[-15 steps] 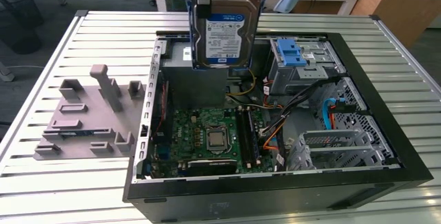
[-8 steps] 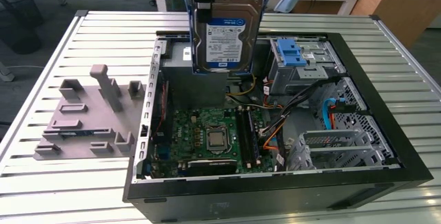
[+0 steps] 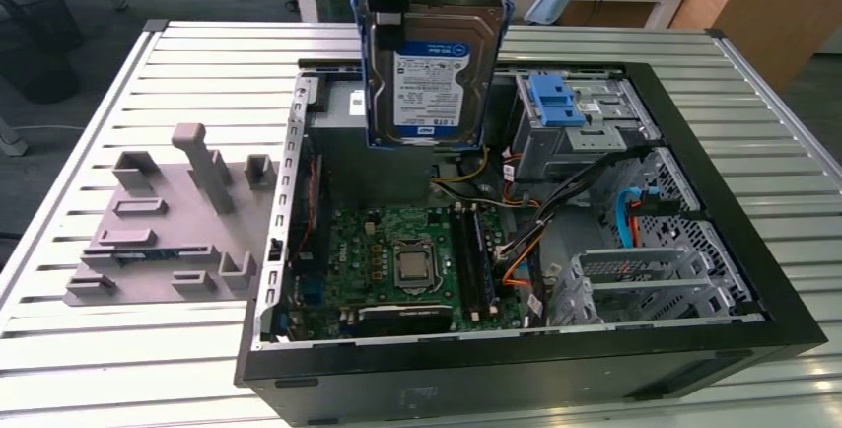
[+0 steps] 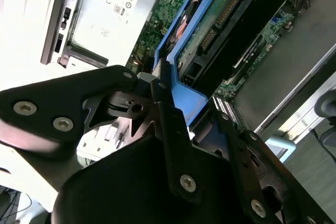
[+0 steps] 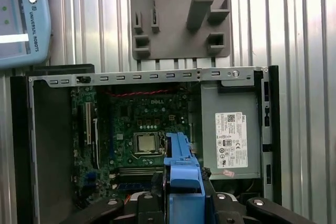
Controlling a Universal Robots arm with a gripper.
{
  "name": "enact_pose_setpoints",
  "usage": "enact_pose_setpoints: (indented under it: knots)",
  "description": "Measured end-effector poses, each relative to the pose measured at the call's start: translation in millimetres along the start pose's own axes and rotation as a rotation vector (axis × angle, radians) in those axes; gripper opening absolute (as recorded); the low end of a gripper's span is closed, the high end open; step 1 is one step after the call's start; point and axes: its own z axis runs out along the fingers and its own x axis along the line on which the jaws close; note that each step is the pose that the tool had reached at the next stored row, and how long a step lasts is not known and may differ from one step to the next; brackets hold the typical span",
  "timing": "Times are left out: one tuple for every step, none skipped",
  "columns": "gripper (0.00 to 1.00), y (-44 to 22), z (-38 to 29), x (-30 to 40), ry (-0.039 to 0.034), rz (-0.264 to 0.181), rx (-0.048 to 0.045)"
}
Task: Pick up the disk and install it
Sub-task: 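Pick up the disk, then insert the disk into the insertion slot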
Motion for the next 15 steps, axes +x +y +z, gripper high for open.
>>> enact_pose_setpoints:
  knots:
    - [0.36,-0.1,0.1,0.7,0.0001,0.002,-0.0001]
    - [0.36,-0.2,0.2,1.9,0.0001,0.003,-0.0001]
    - [0.36,-0.3,0.3,3.3,0.0,0.004,-0.0001]
    - [0.36,-0.5,0.4,4.6,0.0,0.004,-0.0001]
    - [0.36,-0.7,0.5,5.6,0.0,0.004,-0.0001]
    - [0.36,-1.1,0.5,6.4,0.0,0.004,-0.0001]
    - [0.36,-1.5,0.5,6.8,-0.0001,0.005,-0.0001]
    - [0.36,-1.5,0.5,6.9,0.0,0.005,-0.0001]
    - [0.36,-1.7,0.5,7.4,0.0,0.005,-0.0001]
    - [0.36,-1.9,0.5,7.8,0.0,0.005,-0.0001]
    - [0.36,-1.9,0.5,7.8,0.0,0.005,-0.0001]
    - [0.36,-1.9,0.5,7.9,0.0,0.005,-0.0001]
    - [0.36,-1.9,0.5,7.9,0.0,0.005,-0.0001]
    - [0.36,-2.0,0.5,7.9,0.0001,0.005,-0.0001]
    - [0.36,-1.9,0.5,7.9,0.0001,0.005,-0.0001]
